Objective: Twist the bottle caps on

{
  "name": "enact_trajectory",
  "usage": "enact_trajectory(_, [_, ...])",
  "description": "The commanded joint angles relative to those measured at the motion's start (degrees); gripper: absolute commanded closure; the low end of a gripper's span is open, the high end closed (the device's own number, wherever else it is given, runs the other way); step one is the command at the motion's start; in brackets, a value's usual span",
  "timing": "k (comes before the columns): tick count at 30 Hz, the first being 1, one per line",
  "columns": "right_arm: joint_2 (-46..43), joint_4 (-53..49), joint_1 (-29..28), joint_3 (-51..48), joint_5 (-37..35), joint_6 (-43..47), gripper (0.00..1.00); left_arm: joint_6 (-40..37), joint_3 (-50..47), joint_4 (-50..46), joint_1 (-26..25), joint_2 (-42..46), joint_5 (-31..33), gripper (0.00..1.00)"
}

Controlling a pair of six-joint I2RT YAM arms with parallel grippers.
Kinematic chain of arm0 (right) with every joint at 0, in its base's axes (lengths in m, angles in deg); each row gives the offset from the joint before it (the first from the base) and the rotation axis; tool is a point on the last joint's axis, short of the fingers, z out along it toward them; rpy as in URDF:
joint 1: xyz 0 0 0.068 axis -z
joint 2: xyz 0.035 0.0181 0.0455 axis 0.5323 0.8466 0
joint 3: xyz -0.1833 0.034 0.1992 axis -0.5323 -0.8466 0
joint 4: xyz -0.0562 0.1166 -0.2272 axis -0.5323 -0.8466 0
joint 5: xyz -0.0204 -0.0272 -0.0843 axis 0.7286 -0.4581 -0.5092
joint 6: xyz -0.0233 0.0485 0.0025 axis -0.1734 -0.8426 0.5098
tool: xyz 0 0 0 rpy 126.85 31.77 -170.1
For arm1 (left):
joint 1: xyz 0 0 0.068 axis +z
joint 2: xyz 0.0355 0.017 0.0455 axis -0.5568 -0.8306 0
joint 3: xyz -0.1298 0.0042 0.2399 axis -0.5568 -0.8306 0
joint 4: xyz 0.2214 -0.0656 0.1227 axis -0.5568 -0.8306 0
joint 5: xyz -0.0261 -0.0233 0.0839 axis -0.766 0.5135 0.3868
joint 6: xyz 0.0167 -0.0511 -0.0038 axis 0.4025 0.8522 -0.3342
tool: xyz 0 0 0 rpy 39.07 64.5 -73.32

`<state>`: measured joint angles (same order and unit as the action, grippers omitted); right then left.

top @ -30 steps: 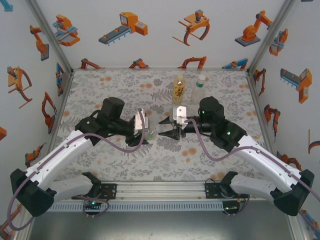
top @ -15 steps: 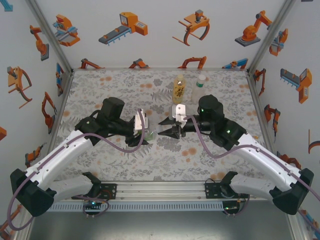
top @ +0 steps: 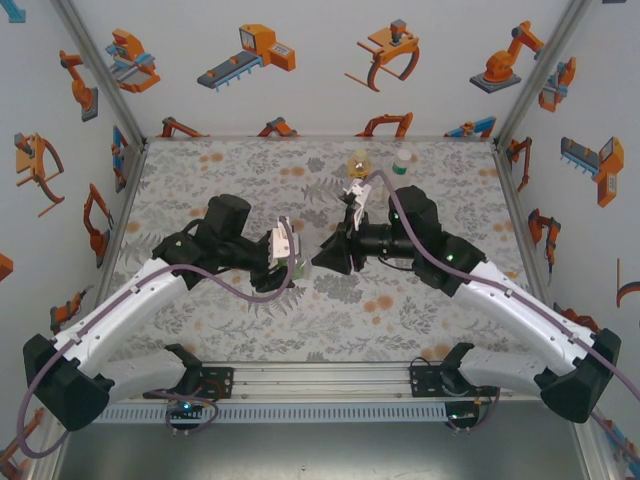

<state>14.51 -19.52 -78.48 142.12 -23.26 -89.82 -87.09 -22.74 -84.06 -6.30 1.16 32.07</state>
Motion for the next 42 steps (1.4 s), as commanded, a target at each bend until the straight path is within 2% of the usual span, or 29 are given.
enact_trajectory(1, [0.4, 1.0, -0.5, 0.5, -4.8, -18.0, 1.0, -0.3, 1.1, 1.2, -0.3, -0.8, 0.5, 1.0])
enact_trajectory(6, [2.7, -6.4, 0.2, 1.4, -10.1, -34.3, 1.0, 0.3, 0.8, 2.1, -0.4, -0.9, 1.3, 1.0])
enact_trajectory(9, [5.6, -5.3, 1.2, 1.0, -5.3, -43.1, 1.0, 0.9, 0.7, 2.8, -0.4, -1.1, 1.7, 1.0])
enact_trajectory(12, [7.6, -5.9, 1.3, 1.5, -3.3, -44.5, 1.0, 1.3, 0.8, 3.0, -0.4, -1.5, 2.6, 1.0])
enact_trajectory(19, [6.9, -6.7, 2.3, 2.0, -3.4, -43.9, 1.0, 1.3, 0.8, 3.0, -0.5, -1.6, 3.0, 1.0])
enact_trajectory(20, [6.6, -6.7, 2.4, 2.2, -3.6, -43.2, 0.97, 1.3, 0.7, 3.0, -0.5, -1.6, 3.0, 1.0])
enact_trajectory(24, [5.1, -9.2, 3.0, 4.2, -4.5, -37.2, 0.63, 1.3, 0.6, 2.9, -0.5, -1.7, 3.0, 1.0])
enact_trajectory(27, [3.6, -13.1, 3.2, 6.8, -6.5, -30.5, 0.48, 1.2, 0.6, 2.9, -0.5, -1.5, 3.3, 1.0])
enact_trajectory(31, [1.0, -16.1, 3.2, 8.9, -8.8, -19.7, 0.43, 1.1, 0.6, 2.9, -0.5, -1.2, 3.9, 1.0])
enact_trajectory(35, [-1.8, -14.5, 3.2, 7.5, -9.8, -9.2, 0.43, 0.8, 0.4, 3.0, -0.6, -0.7, 5.0, 1.0])
enact_trajectory(39, [-5.8, -5.2, 3.2, 1.3, -5.0, 4.5, 0.46, 0.4, -0.1, 3.3, -1.0, -0.1, 6.7, 1.0])
enact_trajectory(42, [-8.1, -0.1, 2.9, -2.2, 2.7, 18.4, 0.48, 0.3, -0.6, 3.9, -1.3, 0.6, 8.2, 1.0])
